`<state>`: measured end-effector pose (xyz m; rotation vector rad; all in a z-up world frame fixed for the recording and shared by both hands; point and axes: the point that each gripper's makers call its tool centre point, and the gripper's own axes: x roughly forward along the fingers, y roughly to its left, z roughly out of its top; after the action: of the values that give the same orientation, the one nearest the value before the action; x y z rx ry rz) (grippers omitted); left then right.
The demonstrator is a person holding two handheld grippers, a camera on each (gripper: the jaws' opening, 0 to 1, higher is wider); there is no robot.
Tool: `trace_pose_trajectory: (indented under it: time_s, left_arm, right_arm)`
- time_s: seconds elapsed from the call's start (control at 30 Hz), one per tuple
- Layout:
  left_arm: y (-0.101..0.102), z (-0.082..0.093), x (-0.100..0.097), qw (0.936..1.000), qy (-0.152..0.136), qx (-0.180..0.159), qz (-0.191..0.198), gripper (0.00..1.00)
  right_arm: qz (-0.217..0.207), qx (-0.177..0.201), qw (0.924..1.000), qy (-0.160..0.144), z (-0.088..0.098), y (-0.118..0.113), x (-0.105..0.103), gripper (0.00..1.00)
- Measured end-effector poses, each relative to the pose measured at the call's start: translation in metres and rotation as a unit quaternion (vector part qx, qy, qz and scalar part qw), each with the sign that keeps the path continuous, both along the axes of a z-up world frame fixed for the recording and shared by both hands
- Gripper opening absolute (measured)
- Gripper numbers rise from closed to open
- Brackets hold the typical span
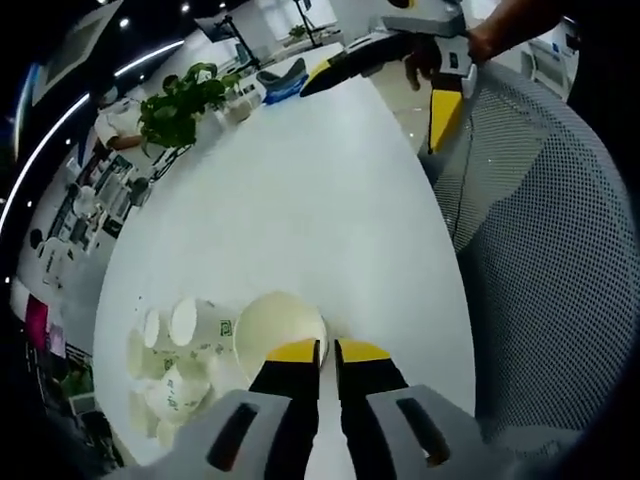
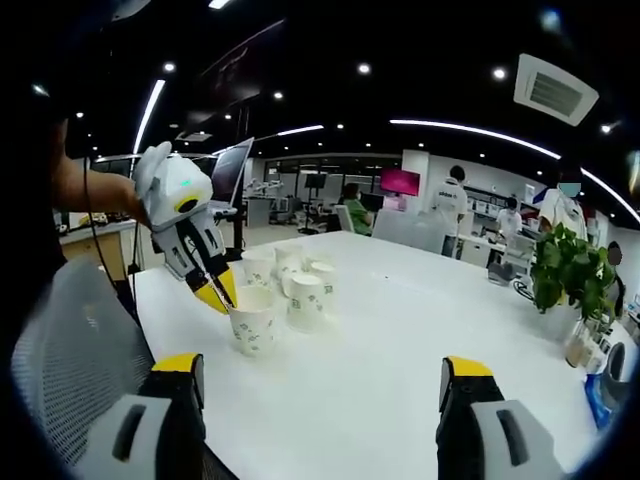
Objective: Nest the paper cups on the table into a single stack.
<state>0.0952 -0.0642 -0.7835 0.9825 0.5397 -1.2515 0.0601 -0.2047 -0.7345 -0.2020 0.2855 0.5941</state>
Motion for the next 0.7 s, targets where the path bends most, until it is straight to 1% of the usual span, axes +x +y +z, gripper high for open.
trace_pose_trajectory:
  time_s: [0.13, 0.27, 0.33, 0.4, 0.43, 0.47, 0.5, 0.57, 0.6, 0.63, 0.67, 0.7]
  left_arm:
    - [-0.004, 0.006, 0.000, 0.9999, -0.007, -0.016, -0.001, 0.07]
    - [-0.007, 0.015, -0.001, 0.9992, -0.012, -0.038, 0.002, 0.13]
    - [-0.006, 0.021, 0.001, 0.9982, -0.014, -0.056, 0.012, 0.17]
    - [-0.005, 0.030, 0.007, 0.9958, -0.028, -0.083, 0.025, 0.20]
    - [-0.004, 0.035, 0.008, 0.9940, -0.034, -0.101, 0.026, 0.20]
    - [-0.003, 0.039, 0.009, 0.9924, -0.031, -0.114, 0.034, 0.21]
    - [-0.002, 0.044, 0.010, 0.9890, -0.021, -0.139, 0.048, 0.23]
    - [0.000, 0.054, 0.013, 0.9829, -0.018, -0.173, 0.060, 0.27]
    - [0.001, 0.056, 0.014, 0.9819, -0.020, -0.178, 0.061, 0.30]
    - [0.003, 0.061, 0.018, 0.9792, -0.025, -0.190, 0.067, 0.33]
    - [0.006, 0.066, 0.021, 0.9746, -0.023, -0.210, 0.076, 0.36]
    - [0.009, 0.071, 0.024, 0.9696, -0.015, -0.228, 0.087, 0.38]
  right_arm:
    - [0.000, 0.000, 1.0000, -0.001, 0.001, 0.000, 0.000, 1.00]
    - [0.001, -0.001, 1.0000, -0.001, 0.001, 0.001, 0.000, 1.00]
    - [0.000, 0.000, 1.0000, -0.002, 0.001, 0.001, 0.000, 1.00]
    - [-0.002, 0.000, 1.0000, -0.002, 0.001, 0.000, 0.000, 1.00]
    - [-0.003, 0.001, 1.0000, -0.002, 0.002, 0.000, 0.000, 1.00]
    - [-0.003, 0.002, 1.0000, -0.002, 0.002, 0.000, 0.000, 1.00]
    - [-0.004, 0.001, 1.0000, -0.002, 0.002, -0.001, 0.000, 1.00]
    - [-0.004, 0.001, 1.0000, -0.001, 0.002, -0.001, 0.000, 1.00]
    - [-0.004, 0.002, 1.0000, 0.000, 0.002, -0.001, -0.001, 1.00]
    - [-0.004, 0.002, 1.0000, 0.000, 0.002, -0.001, -0.001, 1.00]
    - [-0.003, 0.003, 1.0000, 0.000, 0.002, 0.000, -0.001, 1.00]
    - [-0.002, 0.003, 1.0000, 0.000, 0.002, 0.000, -0.001, 1.00]
